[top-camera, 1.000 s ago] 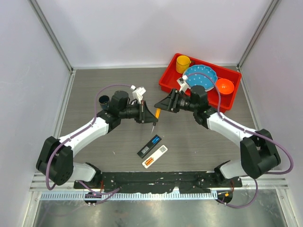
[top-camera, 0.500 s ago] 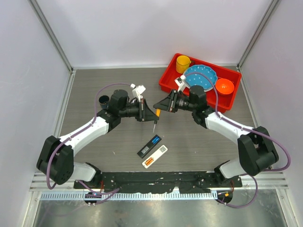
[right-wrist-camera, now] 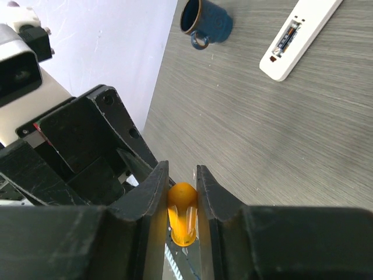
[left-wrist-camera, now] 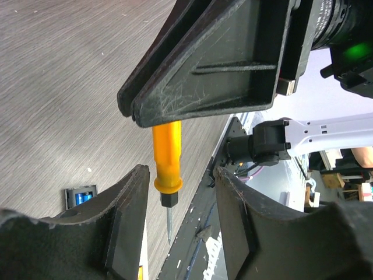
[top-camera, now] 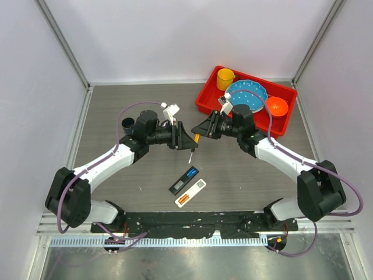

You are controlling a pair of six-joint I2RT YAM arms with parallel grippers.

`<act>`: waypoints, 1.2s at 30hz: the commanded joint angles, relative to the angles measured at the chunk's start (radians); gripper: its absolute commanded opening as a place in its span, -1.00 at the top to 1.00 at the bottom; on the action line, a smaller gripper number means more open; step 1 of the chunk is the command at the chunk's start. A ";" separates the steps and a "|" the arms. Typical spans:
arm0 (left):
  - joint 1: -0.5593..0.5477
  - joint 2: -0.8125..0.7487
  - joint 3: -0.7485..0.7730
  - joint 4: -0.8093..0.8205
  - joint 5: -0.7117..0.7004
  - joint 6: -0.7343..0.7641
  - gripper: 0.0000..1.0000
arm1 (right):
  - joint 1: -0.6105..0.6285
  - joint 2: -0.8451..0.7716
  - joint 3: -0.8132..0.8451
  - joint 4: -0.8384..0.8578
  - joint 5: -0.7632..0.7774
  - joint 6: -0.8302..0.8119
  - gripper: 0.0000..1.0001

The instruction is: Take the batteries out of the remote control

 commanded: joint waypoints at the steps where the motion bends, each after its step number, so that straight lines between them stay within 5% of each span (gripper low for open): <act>1: -0.015 0.023 0.016 0.046 0.005 0.002 -0.04 | 0.005 -0.055 0.051 -0.012 0.056 0.020 0.98; 7: -0.035 0.061 0.022 0.052 -0.001 0.004 0.03 | 0.005 -0.067 0.047 -0.004 0.073 0.043 0.98; 11: -0.035 0.065 0.031 0.040 -0.022 -0.008 1.00 | 0.007 -0.066 0.043 -0.019 0.075 0.033 0.98; 15: -0.032 0.066 0.054 -0.014 -0.039 0.001 1.00 | 0.005 -0.080 0.040 -0.058 0.087 -0.029 0.78; 19: -0.026 0.061 0.055 -0.031 -0.026 0.004 1.00 | 0.004 -0.120 0.038 -0.073 0.099 -0.076 0.00; 22: -0.010 0.051 0.046 -0.022 0.013 -0.008 1.00 | -0.003 -0.146 0.031 -0.070 0.111 -0.098 -0.31; 27: 0.036 0.011 0.000 0.119 0.100 -0.146 1.00 | -0.052 -0.201 -0.038 0.098 -0.006 -0.061 -0.46; 31: 0.054 0.008 -0.049 0.429 0.194 -0.319 1.00 | -0.105 -0.227 -0.112 0.328 -0.140 0.045 -0.47; 36: 0.054 0.022 -0.037 0.509 0.244 -0.378 1.00 | -0.105 -0.201 -0.120 0.436 -0.198 0.105 -0.37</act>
